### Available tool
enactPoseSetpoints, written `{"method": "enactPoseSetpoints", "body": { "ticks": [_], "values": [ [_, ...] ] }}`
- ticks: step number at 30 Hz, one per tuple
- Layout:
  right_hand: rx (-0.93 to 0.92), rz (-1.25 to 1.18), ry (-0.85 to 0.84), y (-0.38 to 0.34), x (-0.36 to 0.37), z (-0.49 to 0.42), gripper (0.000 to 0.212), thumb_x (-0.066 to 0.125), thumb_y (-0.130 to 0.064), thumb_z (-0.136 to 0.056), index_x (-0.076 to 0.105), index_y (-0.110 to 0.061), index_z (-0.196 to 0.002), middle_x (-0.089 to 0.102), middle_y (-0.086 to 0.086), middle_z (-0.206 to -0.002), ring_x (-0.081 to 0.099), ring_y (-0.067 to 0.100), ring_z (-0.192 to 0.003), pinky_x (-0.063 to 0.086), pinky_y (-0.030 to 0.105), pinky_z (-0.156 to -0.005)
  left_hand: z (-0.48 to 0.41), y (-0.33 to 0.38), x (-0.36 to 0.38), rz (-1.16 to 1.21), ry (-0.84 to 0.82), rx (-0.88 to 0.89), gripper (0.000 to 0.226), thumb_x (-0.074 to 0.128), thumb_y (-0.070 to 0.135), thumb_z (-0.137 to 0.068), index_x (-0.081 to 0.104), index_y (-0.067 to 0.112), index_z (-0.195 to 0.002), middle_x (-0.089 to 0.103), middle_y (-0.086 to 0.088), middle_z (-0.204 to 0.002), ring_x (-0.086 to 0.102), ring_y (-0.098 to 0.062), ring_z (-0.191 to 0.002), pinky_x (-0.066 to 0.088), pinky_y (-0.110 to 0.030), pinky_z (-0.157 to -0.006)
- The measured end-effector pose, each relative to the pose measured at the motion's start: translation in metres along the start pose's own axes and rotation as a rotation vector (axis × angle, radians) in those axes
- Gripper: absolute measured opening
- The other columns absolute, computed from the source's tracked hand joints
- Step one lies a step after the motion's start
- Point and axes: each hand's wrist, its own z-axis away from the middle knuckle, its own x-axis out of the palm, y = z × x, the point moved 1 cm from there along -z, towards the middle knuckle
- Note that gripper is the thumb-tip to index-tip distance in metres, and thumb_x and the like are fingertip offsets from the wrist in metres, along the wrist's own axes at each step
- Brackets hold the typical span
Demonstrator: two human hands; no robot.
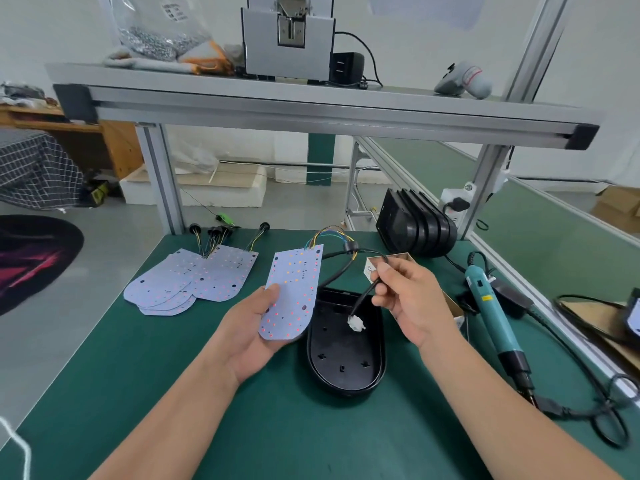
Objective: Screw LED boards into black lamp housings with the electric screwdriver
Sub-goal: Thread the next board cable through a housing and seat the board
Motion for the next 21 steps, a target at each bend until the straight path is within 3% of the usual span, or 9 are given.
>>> {"method": "enactPoseSetpoints", "body": {
  "ticks": [2,5,7,10,14,17,21],
  "values": [
    [-0.044,0.073,0.05,0.002,0.002,-0.003,0.009,0.062,-0.003,-0.104,0.066,-0.005,-0.111,0.059,0.01,-0.085,0.058,0.011,-0.063,0.059,0.026,-0.057,0.001,0.0,0.001,-0.013,-0.012,-0.001,0.038,0.052,0.024,-0.11,0.061,0.008,-0.143,0.069,-0.013,-0.14,0.064,-0.034,-0.132,0.047,-0.058,-0.115],
    [-0.12,0.203,0.073,0.004,-0.001,-0.004,0.056,0.068,-0.001,-0.099,0.052,-0.035,-0.14,0.062,0.006,-0.087,0.061,0.013,-0.07,0.062,0.033,-0.065,0.002,0.0,0.002,-0.038,-0.027,0.003,0.037,0.051,0.025,-0.11,0.062,0.012,-0.142,0.071,-0.009,-0.138,0.071,-0.028,-0.122,0.061,-0.046,-0.096],
    [-0.235,0.535,0.028,0.004,-0.004,-0.003,0.051,0.067,-0.007,-0.1,0.062,-0.044,-0.134,0.067,-0.008,-0.09,0.062,0.008,-0.075,0.061,0.035,-0.071,0.003,0.0,0.004,-0.049,-0.026,0.001,0.036,0.049,0.025,-0.111,0.063,0.014,-0.141,0.072,-0.006,-0.137,0.073,-0.024,-0.119,0.064,-0.041,-0.088],
    [-0.323,1.079,-0.015,0.006,-0.007,0.0,0.017,0.066,-0.032,-0.102,0.076,-0.039,-0.115,0.058,-0.012,-0.101,0.06,0.008,-0.097,0.047,0.028,-0.085,0.004,0.0,0.005,-0.044,-0.026,-0.006,0.034,0.049,0.025,-0.11,0.066,0.015,-0.138,0.073,-0.006,-0.135,0.076,-0.022,-0.111,0.065,-0.039,-0.078],
    [-0.351,1.399,-0.083,-0.002,-0.01,0.005,0.035,0.07,-0.064,-0.088,0.072,-0.036,-0.108,0.048,-0.007,-0.11,0.05,0.012,-0.102,0.043,0.03,-0.082,0.004,-0.001,0.005,-0.041,-0.021,-0.019,0.033,0.049,0.024,-0.111,0.068,0.014,-0.136,0.073,-0.008,-0.134,0.077,-0.024,-0.11,0.065,-0.041,-0.076],
    [-0.486,1.572,-0.089,-0.015,-0.012,0.007,0.038,0.074,-0.066,-0.084,0.071,-0.03,-0.092,0.044,-0.005,-0.1,0.042,0.018,-0.1,0.04,0.033,-0.075,0.005,-0.001,0.005,-0.047,-0.016,-0.031,0.033,0.049,0.024,-0.111,0.068,0.014,-0.136,0.074,-0.009,-0.133,0.077,-0.026,-0.11,0.064,-0.041,-0.075],
    [-0.64,1.742,-0.13,-0.022,-0.007,0.01,0.039,0.073,-0.064,-0.085,0.076,-0.025,-0.087,0.043,-0.001,-0.094,0.036,0.024,-0.094,0.032,0.031,-0.078,0.006,-0.001,0.006,-0.063,-0.037,-0.048,0.035,0.048,0.026,-0.111,0.066,0.014,-0.139,0.072,-0.01,-0.136,0.075,-0.028,-0.115,0.064,-0.045,-0.081]
  ]
}}
